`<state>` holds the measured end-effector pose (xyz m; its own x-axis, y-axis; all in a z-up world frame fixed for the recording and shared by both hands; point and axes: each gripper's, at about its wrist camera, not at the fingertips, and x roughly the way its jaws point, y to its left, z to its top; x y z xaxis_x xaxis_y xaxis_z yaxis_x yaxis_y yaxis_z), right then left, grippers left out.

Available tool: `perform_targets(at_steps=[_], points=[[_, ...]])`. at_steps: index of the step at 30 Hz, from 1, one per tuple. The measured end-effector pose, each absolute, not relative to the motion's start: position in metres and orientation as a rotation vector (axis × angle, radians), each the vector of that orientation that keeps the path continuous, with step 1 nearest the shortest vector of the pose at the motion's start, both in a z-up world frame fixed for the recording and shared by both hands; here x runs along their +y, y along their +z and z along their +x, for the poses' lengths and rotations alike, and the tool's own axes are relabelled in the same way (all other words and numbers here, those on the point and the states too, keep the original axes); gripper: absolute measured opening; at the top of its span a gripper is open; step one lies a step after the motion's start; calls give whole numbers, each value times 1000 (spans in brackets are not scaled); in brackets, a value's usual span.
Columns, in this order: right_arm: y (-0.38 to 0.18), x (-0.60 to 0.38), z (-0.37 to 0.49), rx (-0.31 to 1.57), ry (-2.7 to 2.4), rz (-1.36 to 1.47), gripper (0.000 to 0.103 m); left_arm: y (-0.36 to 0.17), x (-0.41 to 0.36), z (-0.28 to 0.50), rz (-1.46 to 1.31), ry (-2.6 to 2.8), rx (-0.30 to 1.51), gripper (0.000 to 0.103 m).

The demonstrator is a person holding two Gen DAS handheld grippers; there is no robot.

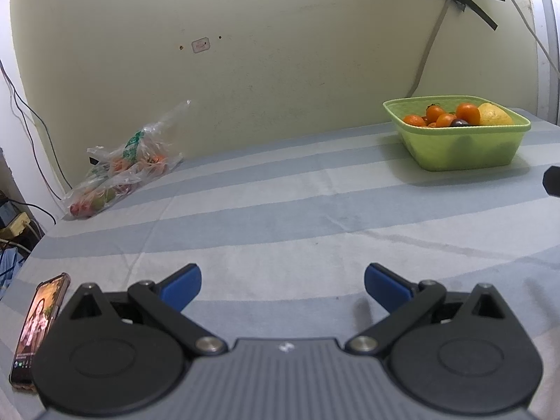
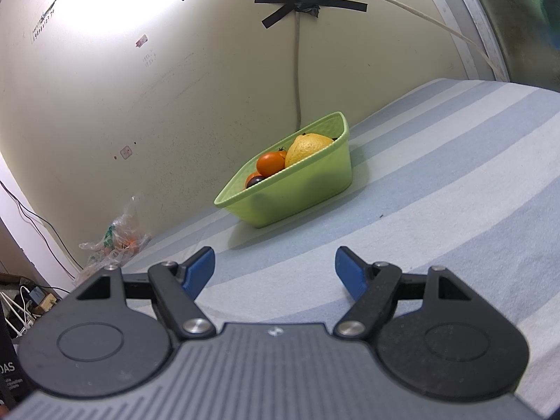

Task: Organize fruits

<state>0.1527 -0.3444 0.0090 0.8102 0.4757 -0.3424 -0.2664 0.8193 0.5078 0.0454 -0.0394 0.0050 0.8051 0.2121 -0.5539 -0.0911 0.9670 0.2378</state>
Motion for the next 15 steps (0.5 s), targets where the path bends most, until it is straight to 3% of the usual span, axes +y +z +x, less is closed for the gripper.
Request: perform_targets(at_steps=[15], points=[[9,-345,152,479,411,463,78,4,-38,46,213,185,614,103]])
